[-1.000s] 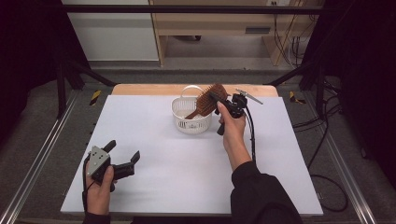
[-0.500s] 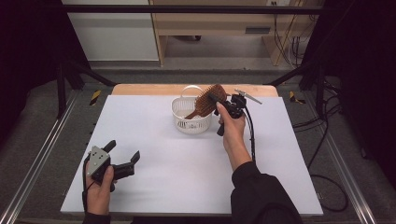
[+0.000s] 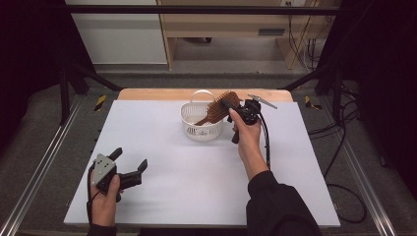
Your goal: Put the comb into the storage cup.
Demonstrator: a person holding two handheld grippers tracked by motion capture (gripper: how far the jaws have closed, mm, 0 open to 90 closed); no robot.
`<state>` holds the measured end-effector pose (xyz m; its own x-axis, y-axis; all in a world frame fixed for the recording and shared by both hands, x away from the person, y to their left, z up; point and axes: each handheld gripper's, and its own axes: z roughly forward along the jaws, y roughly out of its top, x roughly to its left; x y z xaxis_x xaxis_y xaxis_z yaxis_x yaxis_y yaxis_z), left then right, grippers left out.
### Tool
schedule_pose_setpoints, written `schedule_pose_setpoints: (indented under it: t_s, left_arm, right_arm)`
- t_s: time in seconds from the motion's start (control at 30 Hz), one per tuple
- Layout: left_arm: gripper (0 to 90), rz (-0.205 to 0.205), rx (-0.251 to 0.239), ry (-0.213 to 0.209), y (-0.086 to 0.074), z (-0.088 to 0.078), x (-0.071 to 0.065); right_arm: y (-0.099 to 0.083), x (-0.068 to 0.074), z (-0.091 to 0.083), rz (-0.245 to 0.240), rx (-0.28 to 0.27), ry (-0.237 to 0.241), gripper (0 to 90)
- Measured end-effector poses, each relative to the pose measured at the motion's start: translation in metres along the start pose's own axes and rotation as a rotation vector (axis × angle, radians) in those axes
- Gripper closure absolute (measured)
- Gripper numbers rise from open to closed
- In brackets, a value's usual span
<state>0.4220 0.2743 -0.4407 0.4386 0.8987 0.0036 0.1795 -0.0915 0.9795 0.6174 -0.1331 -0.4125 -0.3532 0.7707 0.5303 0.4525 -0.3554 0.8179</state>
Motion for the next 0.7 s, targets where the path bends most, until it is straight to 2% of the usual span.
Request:
schedule_pose_setpoints:
  t_s: [0.1, 0.37, 0.53, 0.6, 0.7]
  left_arm:
    - [1.7, 0.001, 0.000, 0.000, 0.0000, 0.0000, -0.0001]
    - [1.7, -0.002, -0.001, 0.000, -0.0001, 0.0000, -0.0003]
    - [1.7, -0.002, 0.000, 0.001, -0.0001, 0.0001, -0.0002]
    - [1.7, -0.002, 0.000, 0.001, -0.0001, 0.0001, -0.0002]
    - [1.7, -0.002, 0.000, 0.001, -0.0001, 0.0000, -0.0001]
  right_arm:
    - [0.0014, 0.0013, -0.0015, -0.024, -0.003, -0.012, 30.3]
    - [0.0060, 0.0044, -0.0071, -0.134, -0.028, -0.066, 24.9]
    - [0.0069, 0.0060, -0.0080, -0.145, -0.026, -0.075, 17.4]
    - [0.0071, 0.0065, -0.0084, -0.168, -0.033, -0.091, 15.2]
    - [0.0086, 0.0095, -0.0087, -0.218, -0.008, -0.137, 12.2]
